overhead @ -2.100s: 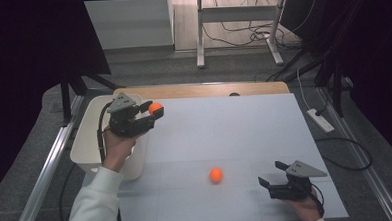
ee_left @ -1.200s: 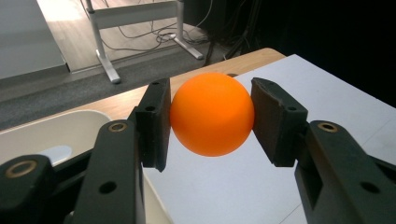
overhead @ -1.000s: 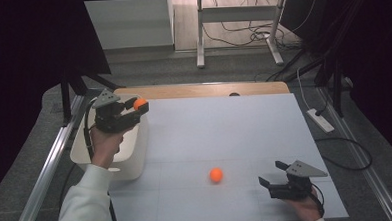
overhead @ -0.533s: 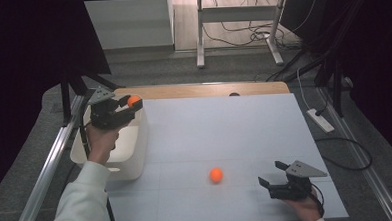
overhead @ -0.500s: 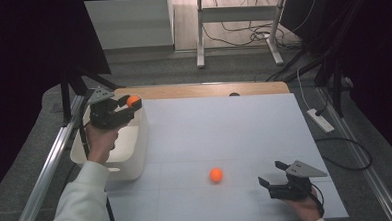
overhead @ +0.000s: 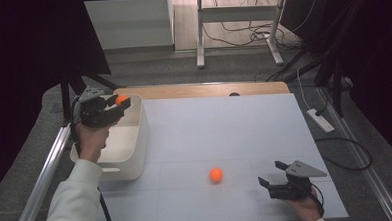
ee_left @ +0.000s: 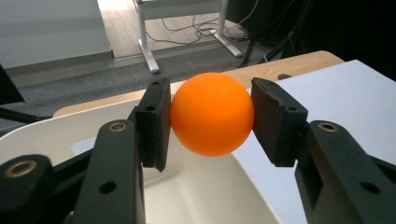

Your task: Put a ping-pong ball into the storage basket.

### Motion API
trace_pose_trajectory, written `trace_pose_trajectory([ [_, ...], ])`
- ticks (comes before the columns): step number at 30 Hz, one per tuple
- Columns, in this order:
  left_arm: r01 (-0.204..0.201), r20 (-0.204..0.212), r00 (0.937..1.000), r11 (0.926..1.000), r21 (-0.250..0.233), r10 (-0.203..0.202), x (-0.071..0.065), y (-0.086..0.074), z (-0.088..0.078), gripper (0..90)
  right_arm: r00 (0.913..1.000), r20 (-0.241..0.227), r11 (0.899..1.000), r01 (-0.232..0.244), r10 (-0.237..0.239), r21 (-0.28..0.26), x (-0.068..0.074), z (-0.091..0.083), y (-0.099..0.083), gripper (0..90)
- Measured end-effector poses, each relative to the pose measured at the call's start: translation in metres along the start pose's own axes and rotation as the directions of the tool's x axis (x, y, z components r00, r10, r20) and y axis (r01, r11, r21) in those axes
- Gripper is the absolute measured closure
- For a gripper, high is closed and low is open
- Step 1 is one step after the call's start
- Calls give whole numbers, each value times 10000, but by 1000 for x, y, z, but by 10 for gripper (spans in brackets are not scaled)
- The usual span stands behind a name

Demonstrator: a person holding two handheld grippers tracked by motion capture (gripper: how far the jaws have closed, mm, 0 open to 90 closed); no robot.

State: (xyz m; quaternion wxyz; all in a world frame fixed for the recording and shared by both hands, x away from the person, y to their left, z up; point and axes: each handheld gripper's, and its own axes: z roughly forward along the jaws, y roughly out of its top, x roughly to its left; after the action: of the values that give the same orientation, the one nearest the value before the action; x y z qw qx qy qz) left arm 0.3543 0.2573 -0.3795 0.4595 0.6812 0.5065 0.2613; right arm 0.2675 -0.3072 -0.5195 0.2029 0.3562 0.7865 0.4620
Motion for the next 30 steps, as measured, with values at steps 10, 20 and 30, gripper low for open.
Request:
trace_pose_trajectory([
  [10,122,-176,9998,9999,116,-120,9,-2,-1,504,10000,53,10000,29,-29,-56,0,-1,0,119],
  [20,80,-326,9994,9984,555,-62,14,-3,11,503,10000,69,10000,16,-16,-25,0,-1,0,119],
  [30,132,-288,9995,9945,1042,-103,16,-5,26,503,10000,76,10000,0,0,-19,0,-1,0,119],
])
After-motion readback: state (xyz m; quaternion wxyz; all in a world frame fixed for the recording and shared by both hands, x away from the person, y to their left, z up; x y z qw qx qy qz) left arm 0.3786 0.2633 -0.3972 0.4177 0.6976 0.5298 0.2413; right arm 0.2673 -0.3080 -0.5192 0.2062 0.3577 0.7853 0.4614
